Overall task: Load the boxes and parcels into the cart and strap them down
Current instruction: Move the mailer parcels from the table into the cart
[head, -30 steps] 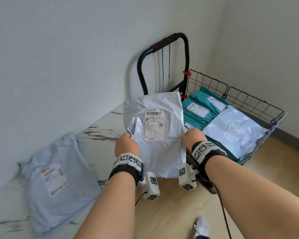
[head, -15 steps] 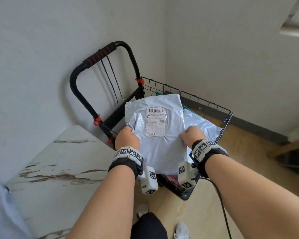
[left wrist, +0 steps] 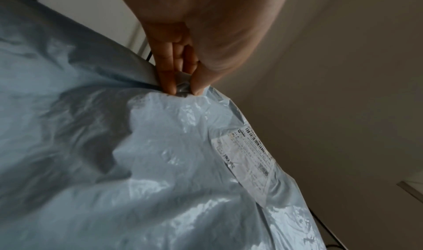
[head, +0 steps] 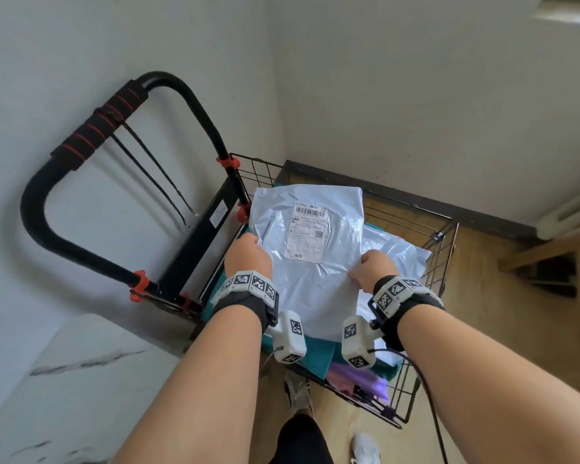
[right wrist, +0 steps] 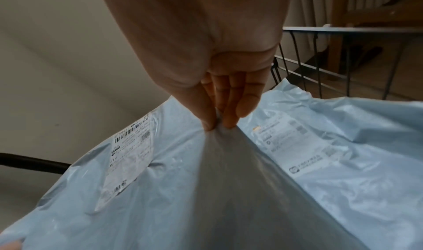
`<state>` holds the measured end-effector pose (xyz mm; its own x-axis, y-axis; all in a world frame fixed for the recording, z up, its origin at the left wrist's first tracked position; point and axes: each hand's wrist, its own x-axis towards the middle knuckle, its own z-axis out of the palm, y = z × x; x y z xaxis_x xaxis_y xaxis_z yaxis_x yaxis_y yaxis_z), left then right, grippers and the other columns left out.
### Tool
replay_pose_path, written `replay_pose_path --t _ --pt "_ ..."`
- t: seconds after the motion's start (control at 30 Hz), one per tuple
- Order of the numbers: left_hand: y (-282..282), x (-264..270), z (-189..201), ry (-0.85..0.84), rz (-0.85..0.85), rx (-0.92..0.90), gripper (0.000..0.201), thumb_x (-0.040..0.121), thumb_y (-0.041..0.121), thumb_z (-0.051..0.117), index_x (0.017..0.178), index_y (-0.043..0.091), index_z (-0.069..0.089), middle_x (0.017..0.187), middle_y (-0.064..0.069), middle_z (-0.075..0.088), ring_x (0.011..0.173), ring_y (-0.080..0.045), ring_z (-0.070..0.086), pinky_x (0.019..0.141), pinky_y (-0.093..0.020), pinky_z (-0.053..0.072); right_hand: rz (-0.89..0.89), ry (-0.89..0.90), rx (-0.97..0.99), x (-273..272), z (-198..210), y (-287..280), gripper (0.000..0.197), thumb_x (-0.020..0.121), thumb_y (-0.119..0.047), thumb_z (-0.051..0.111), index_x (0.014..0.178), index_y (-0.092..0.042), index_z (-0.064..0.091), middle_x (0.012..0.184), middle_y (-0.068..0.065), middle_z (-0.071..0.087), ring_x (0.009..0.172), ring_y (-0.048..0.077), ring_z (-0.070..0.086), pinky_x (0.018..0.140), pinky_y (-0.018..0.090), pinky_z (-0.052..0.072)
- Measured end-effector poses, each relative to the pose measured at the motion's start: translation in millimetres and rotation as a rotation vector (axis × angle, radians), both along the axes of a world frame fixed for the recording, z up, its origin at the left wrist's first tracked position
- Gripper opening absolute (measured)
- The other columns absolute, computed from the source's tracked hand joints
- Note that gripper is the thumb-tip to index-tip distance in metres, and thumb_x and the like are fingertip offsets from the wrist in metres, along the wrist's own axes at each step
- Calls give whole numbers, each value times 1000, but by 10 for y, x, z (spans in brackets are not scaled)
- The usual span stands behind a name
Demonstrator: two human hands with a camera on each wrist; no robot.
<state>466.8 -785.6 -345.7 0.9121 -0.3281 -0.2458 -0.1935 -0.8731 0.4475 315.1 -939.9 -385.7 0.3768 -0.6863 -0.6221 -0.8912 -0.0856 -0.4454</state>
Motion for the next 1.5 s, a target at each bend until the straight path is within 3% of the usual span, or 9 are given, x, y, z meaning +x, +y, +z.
replay_pose_path --t 0.37,0.5,0.63,0.73,0.8,0.87,0.93,1.33,1.5 --pt "-164 935 -841 137 -35 55 34 91 3 44 121 10 61 119 -10 63 109 -31 58 77 -30 41 -102 98 92 695 -885 129 18 81 -11 49 97 -9 57 87 12 68 79 30 66 77 41 58" --pt "-179 997 -1161 321 -198 103 43 92 5 41 131 16 55 134 -9 55 119 -31 53 95 -34 43 -132 171 77 739 -971 151 21 89 -15 47 110 -11 46 94 8 60 84 29 58 73 35 49" --pt "-151 919 -1300 312 -308 217 73 87 2 50 151 24 22 160 -3 12 146 -23 17 114 -36 25 -170 101 -66 758 -1004 153 44 86 -9 50 128 -15 38 121 13 48 105 34 55 85 44 51" --pt "-108 840 -1315 80 -397 352 89 84 5 56 152 31 5 161 -1 -8 148 -26 -3 119 -45 14 -18 42 -269 804 -979 128 75 79 -6 61 143 -25 27 145 9 31 129 32 40 97 44 47" --pt "-90 795 -1353 9 -469 410 89 83 6 57 151 35 7 160 0 -14 148 -26 -11 120 -49 3 213 86 -365 851 -976 121 89 80 -11 66 150 -33 15 157 7 15 143 31 22 112 43 33" --pt "-91 749 -1407 41 -531 446 86 84 12 58 151 34 9 159 0 -18 147 -26 -15 120 -49 -1 401 135 -375 902 -1032 135 93 83 -14 66 151 -40 8 161 5 1 149 29 4 120 45 17" --pt "-108 740 -1482 117 -568 483 87 86 18 59 153 31 5 158 -1 -21 147 -27 -16 120 -49 1 468 173 -327 944 -1107 142 93 85 -12 63 151 -43 5 161 2 -6 149 28 -4 120 46 12" --pt "-212 803 -1810 186 -573 500 96 83 16 67 152 32 2 159 -2 -18 147 -30 -11 117 -53 14 503 275 -169 1040 -1370 8 99 83 -13 67 149 -47 3 161 0 -10 148 28 -10 112 50 31" --pt "-138 775 -1651 151 -551 448 90 83 23 68 152 31 11 160 -2 -13 148 -29 -5 118 -49 18 495 231 -182 1019 -1217 2 91 82 -11 66 148 -44 13 159 3 3 147 29 4 108 48 39"
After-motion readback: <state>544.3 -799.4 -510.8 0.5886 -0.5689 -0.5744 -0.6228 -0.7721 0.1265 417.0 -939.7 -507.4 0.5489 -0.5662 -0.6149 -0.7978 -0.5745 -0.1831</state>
